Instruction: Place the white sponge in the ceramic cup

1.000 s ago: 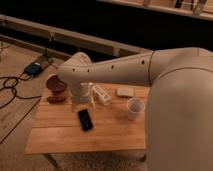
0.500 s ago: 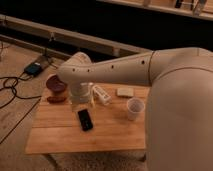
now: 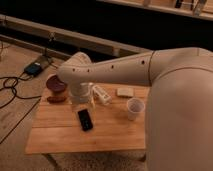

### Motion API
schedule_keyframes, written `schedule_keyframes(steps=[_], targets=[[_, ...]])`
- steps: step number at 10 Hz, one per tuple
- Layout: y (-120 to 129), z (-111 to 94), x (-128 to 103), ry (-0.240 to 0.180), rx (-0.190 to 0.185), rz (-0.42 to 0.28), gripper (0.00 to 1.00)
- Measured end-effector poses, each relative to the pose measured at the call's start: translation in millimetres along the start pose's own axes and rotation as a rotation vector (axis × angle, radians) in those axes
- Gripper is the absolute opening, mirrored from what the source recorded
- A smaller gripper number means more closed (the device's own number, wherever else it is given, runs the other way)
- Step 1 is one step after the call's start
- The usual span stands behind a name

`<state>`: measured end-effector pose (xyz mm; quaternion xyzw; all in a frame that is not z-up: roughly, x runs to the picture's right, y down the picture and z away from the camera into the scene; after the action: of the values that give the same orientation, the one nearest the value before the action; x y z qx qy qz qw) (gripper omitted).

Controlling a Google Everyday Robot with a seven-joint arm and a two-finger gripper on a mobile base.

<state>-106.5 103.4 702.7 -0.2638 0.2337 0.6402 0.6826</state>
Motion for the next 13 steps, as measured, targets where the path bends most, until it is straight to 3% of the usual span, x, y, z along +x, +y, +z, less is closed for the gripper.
schedule_keyframes(steps=[2, 6, 9, 13], targets=[[-8, 2, -5, -0.003, 0.004, -0.006, 0.65], [-61, 10, -45, -0.03, 0.043, -0.061, 0.65], [-101, 15, -87, -0.032, 0.078, -0.193, 0.65], [-162, 21, -146, -0.034, 0.109, -0.44, 0.65]])
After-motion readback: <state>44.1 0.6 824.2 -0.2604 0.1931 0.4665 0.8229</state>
